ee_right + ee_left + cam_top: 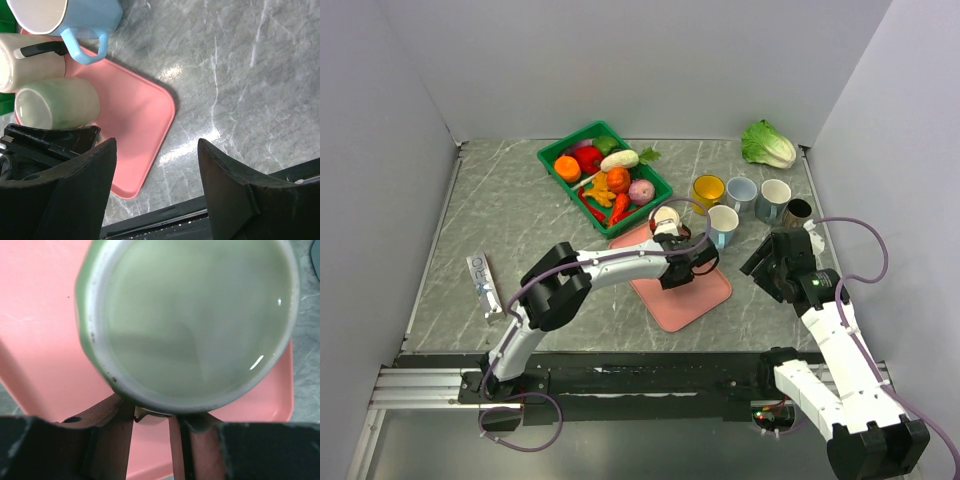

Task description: Turn the mug right side up

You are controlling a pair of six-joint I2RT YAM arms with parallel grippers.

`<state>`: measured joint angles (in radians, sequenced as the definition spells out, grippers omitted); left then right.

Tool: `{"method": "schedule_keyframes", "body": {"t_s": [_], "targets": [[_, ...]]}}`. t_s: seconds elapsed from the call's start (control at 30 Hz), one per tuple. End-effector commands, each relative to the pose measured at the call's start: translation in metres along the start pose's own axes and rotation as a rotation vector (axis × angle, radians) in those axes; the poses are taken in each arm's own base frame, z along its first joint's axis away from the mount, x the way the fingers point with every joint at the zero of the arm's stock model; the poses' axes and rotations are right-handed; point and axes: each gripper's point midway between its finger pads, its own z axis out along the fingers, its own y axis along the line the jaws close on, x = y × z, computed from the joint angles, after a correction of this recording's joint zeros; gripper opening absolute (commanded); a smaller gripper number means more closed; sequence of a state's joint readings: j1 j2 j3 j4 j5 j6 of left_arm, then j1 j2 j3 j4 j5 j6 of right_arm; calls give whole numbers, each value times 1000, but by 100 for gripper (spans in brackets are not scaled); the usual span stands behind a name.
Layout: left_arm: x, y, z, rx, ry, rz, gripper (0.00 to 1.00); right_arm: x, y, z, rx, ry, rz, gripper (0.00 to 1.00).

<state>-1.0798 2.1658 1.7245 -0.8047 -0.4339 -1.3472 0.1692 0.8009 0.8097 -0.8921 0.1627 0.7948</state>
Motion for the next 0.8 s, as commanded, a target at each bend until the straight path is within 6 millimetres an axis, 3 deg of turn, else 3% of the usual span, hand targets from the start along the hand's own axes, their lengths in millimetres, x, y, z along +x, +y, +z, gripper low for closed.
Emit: {"method": "schedule_keyframes", "body": {"t_s": [0.0, 0.2, 0.37, 0.63, 0.73, 0.77], "targets": [[-21, -5, -29, 46, -48, -25, 35, -3, 0, 0, -7, -16, 10, 72], [-33, -3, -37, 45, -112, -3, 42, -4, 0, 1, -6, -17, 7, 72], [-30, 1, -35, 41, -117, 24, 47, -2, 1, 5, -8, -7, 13, 72], [-34, 1, -33, 22, -146, 56, 35, 0, -1, 7, -2, -2, 12, 72], [-37, 1, -34, 26, -152, 56, 28, 0, -2, 7, 0, -2, 10, 72], [-37, 0, -35, 31, -155, 57, 22, -1, -2, 7, 1, -2, 11, 72]]}}
